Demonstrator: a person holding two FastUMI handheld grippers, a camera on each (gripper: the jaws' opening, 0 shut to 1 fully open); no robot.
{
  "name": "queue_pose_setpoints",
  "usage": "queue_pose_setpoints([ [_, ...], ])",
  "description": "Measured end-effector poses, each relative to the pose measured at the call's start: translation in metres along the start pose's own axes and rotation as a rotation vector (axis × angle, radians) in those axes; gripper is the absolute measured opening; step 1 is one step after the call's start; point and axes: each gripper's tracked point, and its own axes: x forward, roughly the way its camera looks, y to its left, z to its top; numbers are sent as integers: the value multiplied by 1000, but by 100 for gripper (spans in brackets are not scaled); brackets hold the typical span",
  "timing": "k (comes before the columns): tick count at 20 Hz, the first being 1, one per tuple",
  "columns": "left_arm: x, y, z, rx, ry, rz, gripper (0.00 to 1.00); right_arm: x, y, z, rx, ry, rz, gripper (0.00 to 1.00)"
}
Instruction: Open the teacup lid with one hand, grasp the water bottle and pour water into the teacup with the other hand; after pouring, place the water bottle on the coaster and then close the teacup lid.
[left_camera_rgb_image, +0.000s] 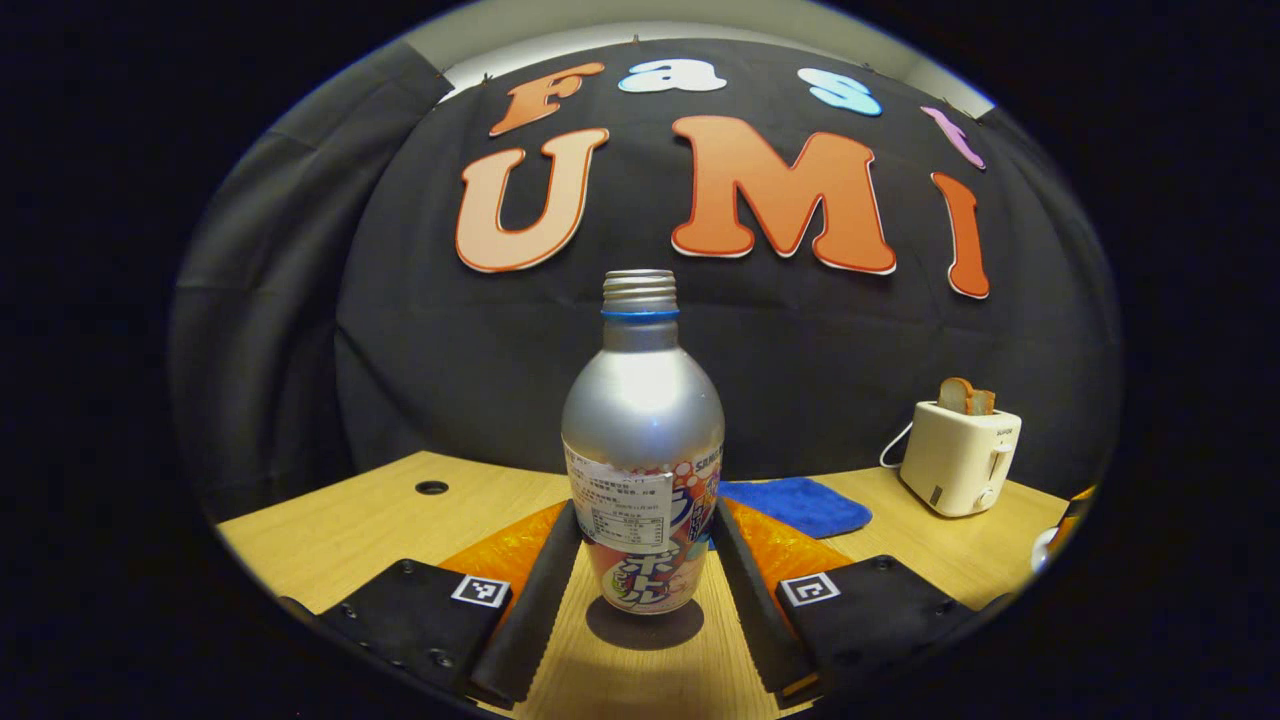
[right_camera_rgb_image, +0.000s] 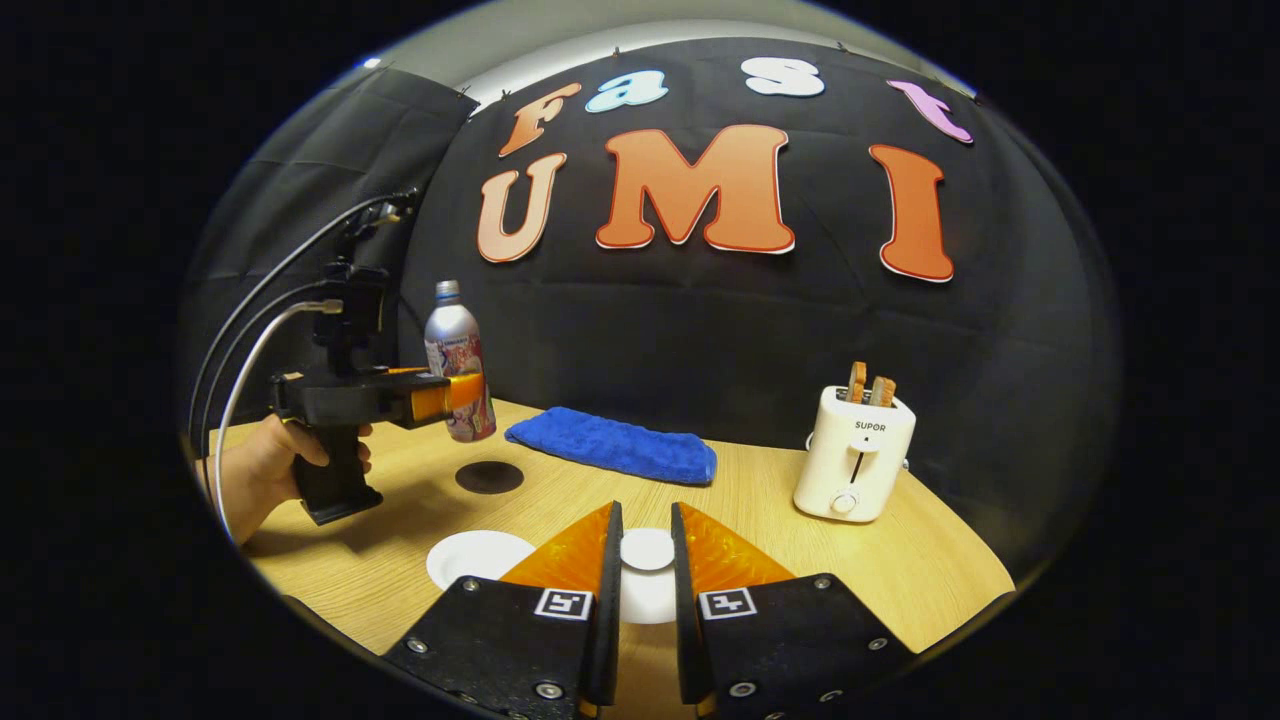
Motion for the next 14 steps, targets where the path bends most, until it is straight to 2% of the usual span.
queue_pose_setpoints([
  [3,13,1,-21,-17,55,-4,80,2,0,-2,5,4,5,25],
  [4,17,2,-28,-8,71,2,83,3,2,-3,8,7,12,25],
  [8,29,-3,-51,10,133,-5,83,4,8,-3,17,9,26,25],
  [9,32,-3,-54,10,142,-3,80,3,11,-3,19,11,30,25],
  [10,30,-1,-58,16,151,3,83,5,13,-3,23,18,35,25],
  [11,30,-3,-60,16,159,1,81,5,15,-5,24,25,39,25],
  [12,30,-2,-58,16,157,-2,84,5,17,-4,24,26,42,25],
  [14,28,-1,-59,17,166,-3,83,5,25,-1,27,23,57,25],
])
